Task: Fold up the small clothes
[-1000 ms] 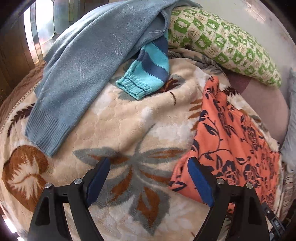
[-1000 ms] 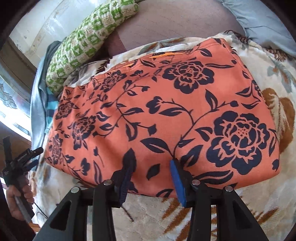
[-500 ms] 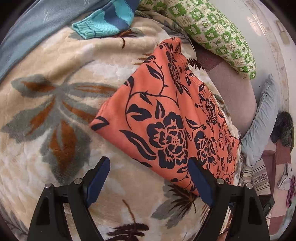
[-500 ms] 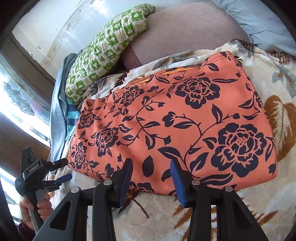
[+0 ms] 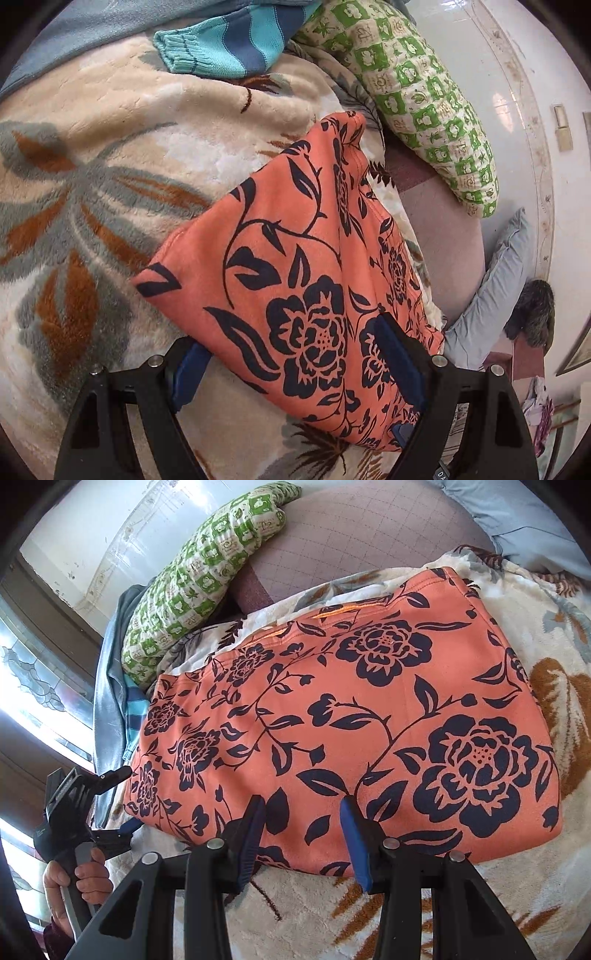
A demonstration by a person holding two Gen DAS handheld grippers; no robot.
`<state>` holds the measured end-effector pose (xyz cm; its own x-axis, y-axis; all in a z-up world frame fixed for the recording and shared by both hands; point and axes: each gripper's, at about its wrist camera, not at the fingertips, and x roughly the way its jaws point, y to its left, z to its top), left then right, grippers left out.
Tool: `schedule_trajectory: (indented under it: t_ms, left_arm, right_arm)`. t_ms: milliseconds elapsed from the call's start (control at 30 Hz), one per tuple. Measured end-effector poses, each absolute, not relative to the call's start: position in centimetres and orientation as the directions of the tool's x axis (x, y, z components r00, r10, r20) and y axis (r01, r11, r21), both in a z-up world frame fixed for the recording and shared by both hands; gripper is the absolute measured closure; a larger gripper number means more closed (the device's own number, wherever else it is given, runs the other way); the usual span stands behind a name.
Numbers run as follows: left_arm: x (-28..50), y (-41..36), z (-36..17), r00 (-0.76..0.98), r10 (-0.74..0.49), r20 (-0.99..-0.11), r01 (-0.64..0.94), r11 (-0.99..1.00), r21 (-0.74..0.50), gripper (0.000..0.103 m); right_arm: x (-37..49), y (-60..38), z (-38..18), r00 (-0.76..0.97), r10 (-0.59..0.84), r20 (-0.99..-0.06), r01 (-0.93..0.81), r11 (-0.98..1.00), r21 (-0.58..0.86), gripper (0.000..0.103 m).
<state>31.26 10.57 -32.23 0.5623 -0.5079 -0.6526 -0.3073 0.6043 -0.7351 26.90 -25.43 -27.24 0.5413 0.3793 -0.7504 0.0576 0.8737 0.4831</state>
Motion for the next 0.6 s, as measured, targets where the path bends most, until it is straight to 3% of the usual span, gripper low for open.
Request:
schedule_trajectory:
  t_ms: [133, 200, 267, 333, 467, 600]
  left_arm:
    - [31.4, 10.4, -32.2, 0.61, -0.488, -0.624, -0.293, 0.592, -0.75, 0.018]
    - [31.7, 10.0, -32.2, 0.622, -0.468, -0.628, -0.286, 0.61, -0.739, 0.034]
    - [32.2, 9.9, -32.7, 0.62, -0.453, -0.641, -0.294, 0.623, -0.725, 0.06]
    - [32.4, 10.0, -33.3, 0.62, -0.453, -0.641, -0.297, 0.62, -0.726, 0.071]
    - [32.3, 10.4, -33.7, 0.629, -0.463, -0.625, -0.288, 0.608, -0.74, 0.08]
    - [32.0, 10.2, -33.1, 0.647, -0.457, -0.611, -0.257, 0.624, -0.738, 0.082]
  right_arm:
    - [27.3, -25.4, -28.2, 0.531, 0.374, -0.76, 0.066, 0.876, 0.478, 0.057]
    - [27.5, -25.5, -28.5, 0.531, 0.378, -0.758, 0.072, 0.871, 0.485, 0.057]
    - [27.8, -25.6, -28.6, 0.534, 0.38, -0.756, 0.072, 0.87, 0.488, 0.057]
    - [27.9, -25.5, -28.6, 0.537, 0.375, -0.755, 0.07, 0.873, 0.483, 0.057]
    - [27.9, -25.3, -28.7, 0.537, 0.371, -0.758, 0.067, 0.877, 0.477, 0.057]
    - [27.9, -25.3, -28.8, 0.531, 0.378, -0.758, 0.07, 0.872, 0.484, 0.057]
